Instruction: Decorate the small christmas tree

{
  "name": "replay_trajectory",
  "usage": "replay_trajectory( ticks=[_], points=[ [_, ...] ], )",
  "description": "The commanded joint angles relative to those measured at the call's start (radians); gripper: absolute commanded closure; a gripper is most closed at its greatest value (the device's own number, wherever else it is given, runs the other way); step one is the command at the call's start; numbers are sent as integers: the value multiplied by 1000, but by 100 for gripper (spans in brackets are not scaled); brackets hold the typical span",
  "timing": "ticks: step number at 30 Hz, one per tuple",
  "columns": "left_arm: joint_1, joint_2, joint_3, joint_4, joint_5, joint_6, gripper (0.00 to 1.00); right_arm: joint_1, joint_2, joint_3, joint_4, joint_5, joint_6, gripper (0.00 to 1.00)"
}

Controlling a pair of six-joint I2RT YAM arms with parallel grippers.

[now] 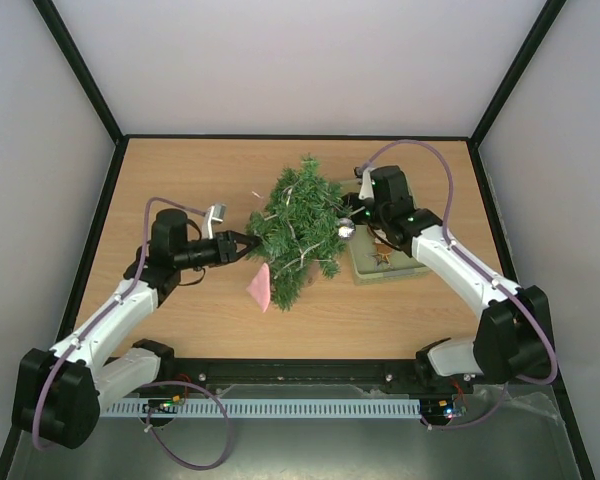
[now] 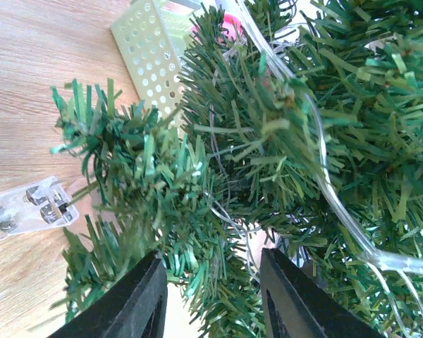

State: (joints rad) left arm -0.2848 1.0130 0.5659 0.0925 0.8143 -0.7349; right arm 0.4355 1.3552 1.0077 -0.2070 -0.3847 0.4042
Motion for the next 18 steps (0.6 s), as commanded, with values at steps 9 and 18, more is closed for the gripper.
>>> replay_trajectory(
  ticks=[9, 18],
  points=[
    [35, -28, 193, -244, -171, 126, 49, 6, -139, -1, -242, 246, -51, 98],
    [49, 7, 211, -206, -134, 165, 45, 6, -303, -60, -347, 189, -15, 98]
  ],
)
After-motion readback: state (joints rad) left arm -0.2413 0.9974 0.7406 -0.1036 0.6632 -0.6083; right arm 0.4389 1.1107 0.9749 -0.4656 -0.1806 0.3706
